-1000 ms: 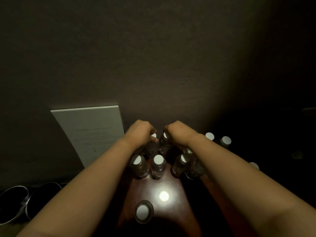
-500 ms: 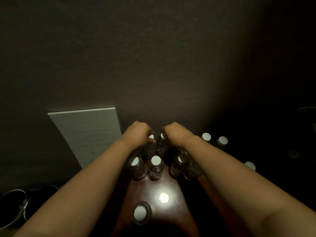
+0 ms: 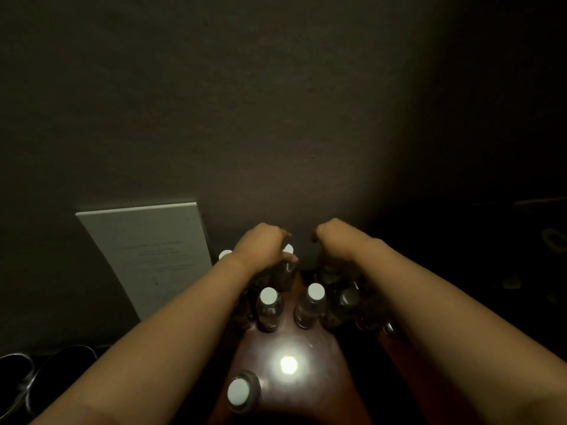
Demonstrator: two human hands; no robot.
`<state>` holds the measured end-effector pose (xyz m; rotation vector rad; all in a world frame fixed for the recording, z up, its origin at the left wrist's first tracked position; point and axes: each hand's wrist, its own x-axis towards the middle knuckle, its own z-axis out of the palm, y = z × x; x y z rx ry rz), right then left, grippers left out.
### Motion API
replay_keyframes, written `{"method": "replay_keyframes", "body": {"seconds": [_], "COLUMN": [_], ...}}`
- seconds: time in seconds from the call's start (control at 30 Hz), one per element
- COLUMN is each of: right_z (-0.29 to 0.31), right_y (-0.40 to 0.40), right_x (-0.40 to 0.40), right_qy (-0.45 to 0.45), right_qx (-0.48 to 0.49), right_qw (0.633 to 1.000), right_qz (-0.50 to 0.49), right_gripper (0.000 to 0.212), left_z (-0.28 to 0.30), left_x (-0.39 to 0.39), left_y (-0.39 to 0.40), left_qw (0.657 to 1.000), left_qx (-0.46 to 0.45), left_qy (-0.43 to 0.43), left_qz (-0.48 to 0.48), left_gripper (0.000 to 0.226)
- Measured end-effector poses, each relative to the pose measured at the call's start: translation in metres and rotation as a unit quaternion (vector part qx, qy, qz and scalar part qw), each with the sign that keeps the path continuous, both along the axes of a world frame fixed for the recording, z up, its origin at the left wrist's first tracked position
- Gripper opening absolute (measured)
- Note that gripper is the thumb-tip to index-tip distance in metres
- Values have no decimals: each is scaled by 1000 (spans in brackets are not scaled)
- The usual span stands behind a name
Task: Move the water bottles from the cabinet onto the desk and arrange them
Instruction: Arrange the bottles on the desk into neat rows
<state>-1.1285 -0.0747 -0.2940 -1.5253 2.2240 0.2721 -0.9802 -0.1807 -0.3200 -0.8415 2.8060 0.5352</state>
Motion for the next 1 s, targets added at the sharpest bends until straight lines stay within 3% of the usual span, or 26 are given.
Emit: {"method": "replay_keyframes", "body": {"seconds": [0.13,0.3,0.47,0.6,0.7,0.83,1.0], "right_z": [-3,-12,-14,-23,-20,-17,-17], "right_y": [9,8,-5,-13,-16,-12,-9], "right_x": [-7,-2,4,12,8,8,12], "right_qy": [-31,-12,19,33,28,4,7], "right_qx": [58,50,-17,-49,-52,-20,-45], "right_qw": [998,998,1000,998,998,1000,999], "right_qz": [0,28,11,-15,-14,3,25], "right_gripper": [54,19,17,37,29,28,12], "left_z": [-6,-7,-8,-8,-7,-9,-10], "left_x": [-7,-9,-11,-10,-11,-11,-11], "left_y": [2,-1,-1,-2,-1,-1,-4], "left_qw": [999,999,998,998,998,998,998], "left_qx": [12,15,31,29,27,31,34], "left_qy": [-25,-20,-16,-4,-7,-6,-3], "left_qz": [22,41,57,60,58,55,56], "left_gripper": [44,36,38,33,27,36,41]}}
